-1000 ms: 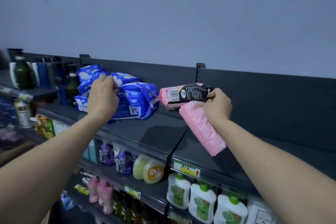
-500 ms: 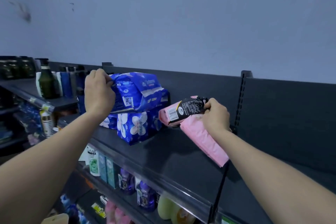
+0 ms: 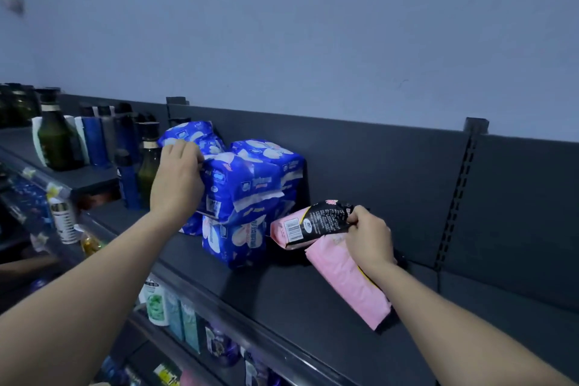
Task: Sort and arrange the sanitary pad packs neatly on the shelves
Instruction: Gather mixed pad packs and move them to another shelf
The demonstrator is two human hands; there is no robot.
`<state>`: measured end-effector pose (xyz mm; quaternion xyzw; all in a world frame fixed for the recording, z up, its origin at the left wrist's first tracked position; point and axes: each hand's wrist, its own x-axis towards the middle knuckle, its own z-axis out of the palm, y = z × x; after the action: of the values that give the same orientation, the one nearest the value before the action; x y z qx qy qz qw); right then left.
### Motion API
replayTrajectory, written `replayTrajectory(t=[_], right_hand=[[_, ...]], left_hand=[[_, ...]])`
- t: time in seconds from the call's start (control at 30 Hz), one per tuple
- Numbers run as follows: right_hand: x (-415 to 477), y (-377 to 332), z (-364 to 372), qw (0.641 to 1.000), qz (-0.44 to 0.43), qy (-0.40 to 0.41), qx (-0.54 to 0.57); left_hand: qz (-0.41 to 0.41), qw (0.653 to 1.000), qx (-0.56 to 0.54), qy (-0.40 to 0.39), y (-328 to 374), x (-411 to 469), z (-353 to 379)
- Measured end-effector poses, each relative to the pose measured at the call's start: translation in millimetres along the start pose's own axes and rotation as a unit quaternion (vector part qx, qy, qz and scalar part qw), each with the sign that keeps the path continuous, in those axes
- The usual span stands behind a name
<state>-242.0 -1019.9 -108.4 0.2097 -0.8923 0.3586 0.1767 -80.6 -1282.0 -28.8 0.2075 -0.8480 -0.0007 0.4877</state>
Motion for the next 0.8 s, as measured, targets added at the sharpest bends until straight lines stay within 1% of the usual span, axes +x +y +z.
replayTrajectory(t=[0.07,0.1,0.17,0.23,0.3,0.37,0.47,0.53,0.6,0.73,0.8], right_hand=[[0.2,-3.8,7.4,1.000,0.005,-0.005,0.004],[1.0,-6.1,9.7,1.000,0.009,-0.006,0.010],[4.2,-10.1,13.5,1.000,0.020,-0.007,0.013],[7.9,-11.9,15.3,0.999,0.035,-0.017,-0.005],[10.7,-12.7,16.0,0.998,0.044,-0.029,-0.030],[10.7,-13.2,16.8,0.996,0.053,-0.044,-0.055],[9.1,-12.2,17.7,0.991,0.068,-0.064,-0.094],[8.0,-11.3,16.7,0.988,0.078,-0.073,-0.113],[7.8,-10.9,15.1,0.986,0.082,-0.083,-0.117],[7.5,-12.5,11.5,0.984,0.088,-0.100,-0.118],[7.6,-12.4,10.5,0.983,0.088,-0.106,-0.119]], left_hand=[[0.029,0.997,0.071,-0.017,-5.7,3.9,4.7],[0.016,0.996,0.075,-0.033,-6.6,6.0,4.8],[-0.016,0.998,0.025,-0.058,-7.2,9.9,7.1],[-0.027,0.996,-0.053,-0.069,-7.6,12.3,8.8],[-0.055,0.988,-0.129,-0.068,-9.2,14.2,9.3],[-0.091,0.977,-0.174,-0.084,-12.1,15.3,9.0],[-0.124,0.957,-0.213,-0.156,-18.1,15.9,5.2],[-0.119,0.948,-0.208,-0.210,-21.9,17.2,2.5],[-0.113,0.940,-0.215,-0.240,-25.3,20.1,2.3],[-0.089,0.932,-0.266,-0.230,-30.7,27.6,3.7],[-0.112,0.918,-0.301,-0.233,-33.5,34.8,3.3]])
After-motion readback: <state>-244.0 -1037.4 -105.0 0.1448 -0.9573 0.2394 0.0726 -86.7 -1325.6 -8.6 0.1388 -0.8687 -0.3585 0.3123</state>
